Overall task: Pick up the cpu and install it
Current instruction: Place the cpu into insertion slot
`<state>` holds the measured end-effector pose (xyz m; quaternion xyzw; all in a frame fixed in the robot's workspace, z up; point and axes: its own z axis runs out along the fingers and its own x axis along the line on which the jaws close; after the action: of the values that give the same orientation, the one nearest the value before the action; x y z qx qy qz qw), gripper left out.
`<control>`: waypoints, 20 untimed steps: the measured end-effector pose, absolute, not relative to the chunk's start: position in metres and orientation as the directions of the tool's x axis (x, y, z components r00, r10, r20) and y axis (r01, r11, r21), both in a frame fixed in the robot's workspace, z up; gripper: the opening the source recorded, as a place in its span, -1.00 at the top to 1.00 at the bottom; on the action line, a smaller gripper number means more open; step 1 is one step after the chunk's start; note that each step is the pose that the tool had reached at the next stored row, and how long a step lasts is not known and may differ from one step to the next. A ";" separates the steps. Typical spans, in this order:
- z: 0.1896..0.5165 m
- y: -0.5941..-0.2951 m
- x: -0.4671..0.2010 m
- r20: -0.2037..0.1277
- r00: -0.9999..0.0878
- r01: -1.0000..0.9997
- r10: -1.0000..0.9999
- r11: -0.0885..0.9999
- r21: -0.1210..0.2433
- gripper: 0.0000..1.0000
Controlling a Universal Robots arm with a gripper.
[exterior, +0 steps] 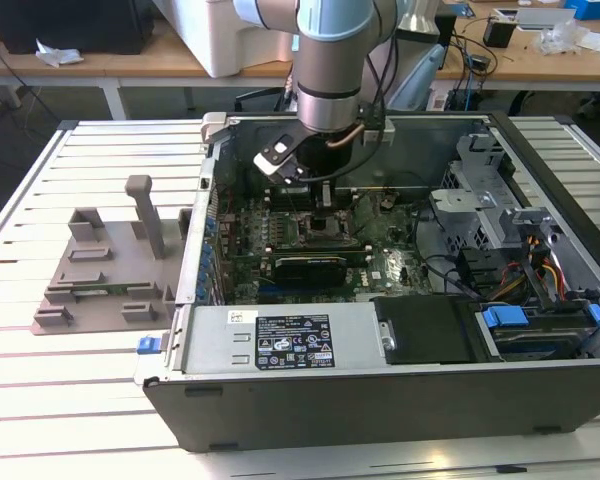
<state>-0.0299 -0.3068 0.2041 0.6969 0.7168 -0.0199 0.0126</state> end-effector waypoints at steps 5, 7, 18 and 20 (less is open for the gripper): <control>0.204 -0.307 -0.011 -0.044 -0.029 1.000 0.999 0.029 -0.013 0.79; 0.219 -0.307 -0.010 -0.044 -0.029 1.000 0.999 0.028 -0.013 0.79; 0.259 -0.307 -0.009 -0.045 -0.029 1.000 0.999 0.029 -0.013 0.79; 0.262 -0.307 -0.009 -0.045 -0.029 1.000 0.999 0.029 -0.013 0.79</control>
<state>-0.0095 -0.3066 0.2619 0.6967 0.7170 -0.0202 0.0114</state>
